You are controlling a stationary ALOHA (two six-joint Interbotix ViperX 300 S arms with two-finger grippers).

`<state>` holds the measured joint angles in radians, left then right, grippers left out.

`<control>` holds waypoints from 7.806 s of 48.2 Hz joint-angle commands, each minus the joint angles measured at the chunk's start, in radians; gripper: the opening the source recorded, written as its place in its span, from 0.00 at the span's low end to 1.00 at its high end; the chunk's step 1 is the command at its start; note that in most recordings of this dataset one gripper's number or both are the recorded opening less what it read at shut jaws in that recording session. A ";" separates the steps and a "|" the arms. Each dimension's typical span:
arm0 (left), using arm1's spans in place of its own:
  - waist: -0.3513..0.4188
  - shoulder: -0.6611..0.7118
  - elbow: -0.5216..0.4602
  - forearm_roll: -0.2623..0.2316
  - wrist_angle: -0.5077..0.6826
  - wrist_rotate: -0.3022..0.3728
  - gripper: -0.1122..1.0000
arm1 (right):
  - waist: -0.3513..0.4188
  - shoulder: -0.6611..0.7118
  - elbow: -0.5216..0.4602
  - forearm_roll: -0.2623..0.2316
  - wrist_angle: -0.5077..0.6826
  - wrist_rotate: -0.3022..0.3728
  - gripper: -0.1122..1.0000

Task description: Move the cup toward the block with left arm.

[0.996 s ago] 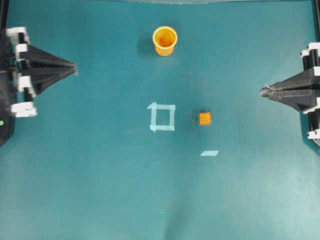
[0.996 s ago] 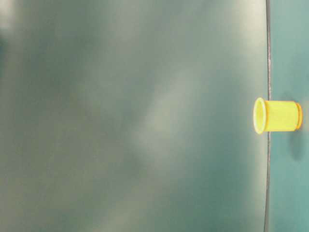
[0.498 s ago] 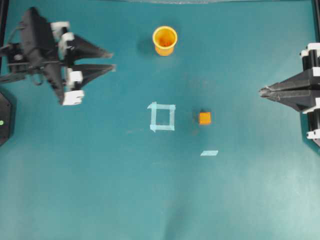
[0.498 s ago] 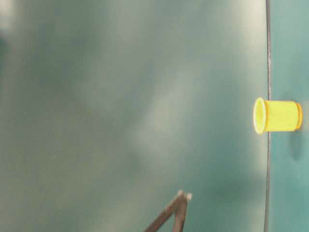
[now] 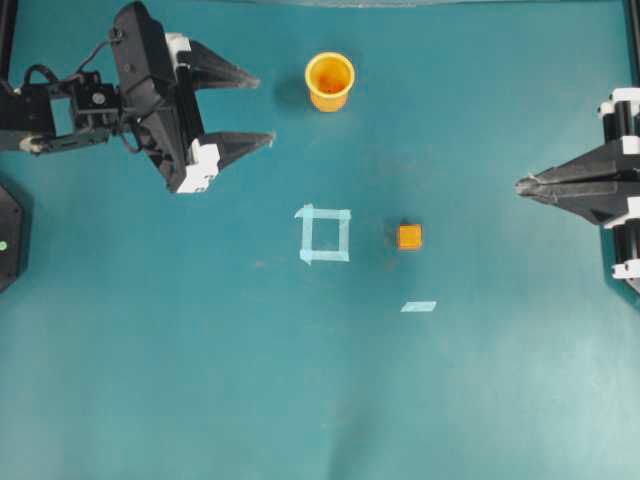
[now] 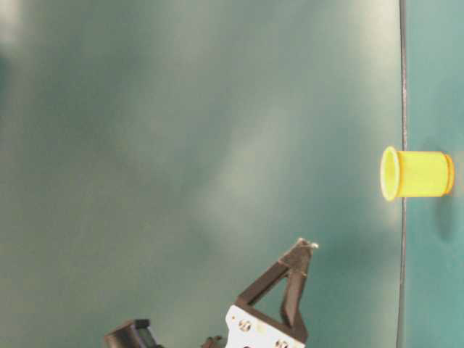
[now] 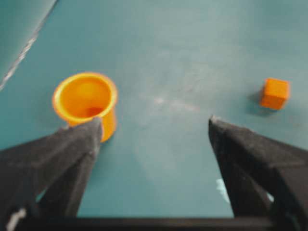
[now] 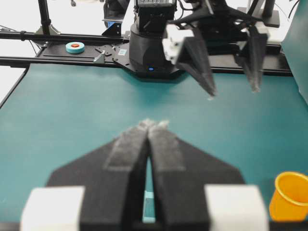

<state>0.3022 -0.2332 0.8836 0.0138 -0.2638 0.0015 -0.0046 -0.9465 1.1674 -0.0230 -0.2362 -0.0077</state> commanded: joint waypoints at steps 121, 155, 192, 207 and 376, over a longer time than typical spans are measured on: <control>0.087 0.624 -0.431 -0.005 -0.014 -0.040 0.65 | 0.000 0.061 -0.032 -0.005 0.000 -0.003 0.10; -0.114 0.453 -0.434 0.000 0.074 -0.038 0.65 | -0.002 0.072 -0.034 -0.005 0.002 -0.003 0.10; -0.252 0.554 -0.687 0.003 0.290 -0.017 0.65 | 0.000 0.072 -0.034 -0.005 0.002 -0.003 0.10; -0.276 0.572 -0.730 0.003 0.305 -0.015 0.65 | 0.000 0.071 -0.035 -0.005 0.002 -0.003 0.10; -0.276 0.578 -0.726 0.003 0.296 -0.014 0.65 | 0.000 0.071 -0.037 -0.018 0.017 -0.005 0.10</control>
<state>0.0276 0.3636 0.1764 0.0138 0.0368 -0.0138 -0.0046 -0.8759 1.1612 -0.0399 -0.2163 -0.0107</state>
